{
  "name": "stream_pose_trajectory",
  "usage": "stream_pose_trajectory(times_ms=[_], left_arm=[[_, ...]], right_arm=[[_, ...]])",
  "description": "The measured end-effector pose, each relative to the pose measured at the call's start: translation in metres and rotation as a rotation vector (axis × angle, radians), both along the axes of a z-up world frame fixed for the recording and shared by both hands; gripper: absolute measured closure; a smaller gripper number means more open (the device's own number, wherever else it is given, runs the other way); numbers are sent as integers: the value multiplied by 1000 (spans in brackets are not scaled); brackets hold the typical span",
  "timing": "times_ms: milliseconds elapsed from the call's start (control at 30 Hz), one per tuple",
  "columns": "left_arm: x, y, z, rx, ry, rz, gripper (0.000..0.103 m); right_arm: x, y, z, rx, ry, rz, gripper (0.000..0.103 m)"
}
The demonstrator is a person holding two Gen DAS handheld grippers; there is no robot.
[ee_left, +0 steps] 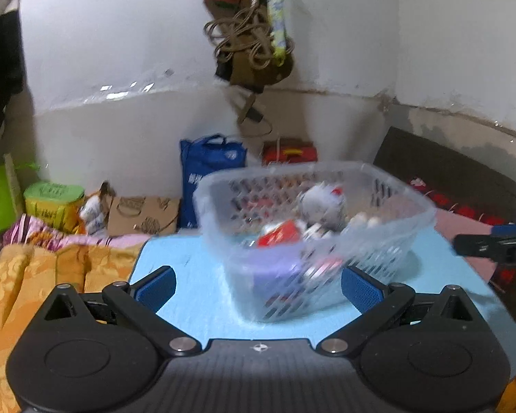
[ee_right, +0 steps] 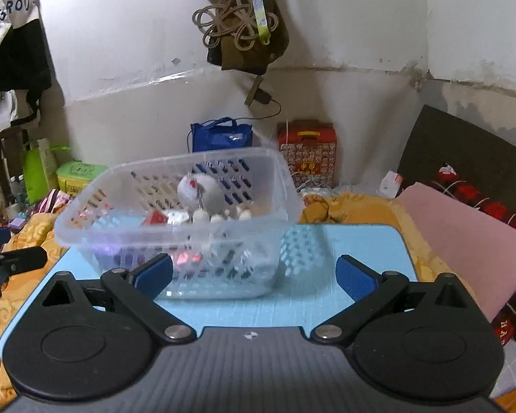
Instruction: Organize objects
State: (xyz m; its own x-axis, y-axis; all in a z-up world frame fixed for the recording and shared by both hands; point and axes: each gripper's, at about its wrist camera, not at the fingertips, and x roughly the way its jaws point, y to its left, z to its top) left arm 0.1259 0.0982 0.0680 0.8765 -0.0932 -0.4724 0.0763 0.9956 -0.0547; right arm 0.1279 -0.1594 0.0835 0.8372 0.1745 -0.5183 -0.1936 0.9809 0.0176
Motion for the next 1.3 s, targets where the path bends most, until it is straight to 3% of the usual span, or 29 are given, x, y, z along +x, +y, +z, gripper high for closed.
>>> stream_pose_trajectory(times_ms=[167, 267, 1300], left_arm=[[10, -19, 18, 2, -17, -21, 0], [15, -27, 21, 12, -22, -24, 0], [26, -35, 12, 62, -14, 20, 0]], right_arm=[[7, 6, 8, -23, -44, -3, 0], [13, 5, 8, -17, -25, -1, 0], [15, 12, 1, -9, -20, 10, 0]])
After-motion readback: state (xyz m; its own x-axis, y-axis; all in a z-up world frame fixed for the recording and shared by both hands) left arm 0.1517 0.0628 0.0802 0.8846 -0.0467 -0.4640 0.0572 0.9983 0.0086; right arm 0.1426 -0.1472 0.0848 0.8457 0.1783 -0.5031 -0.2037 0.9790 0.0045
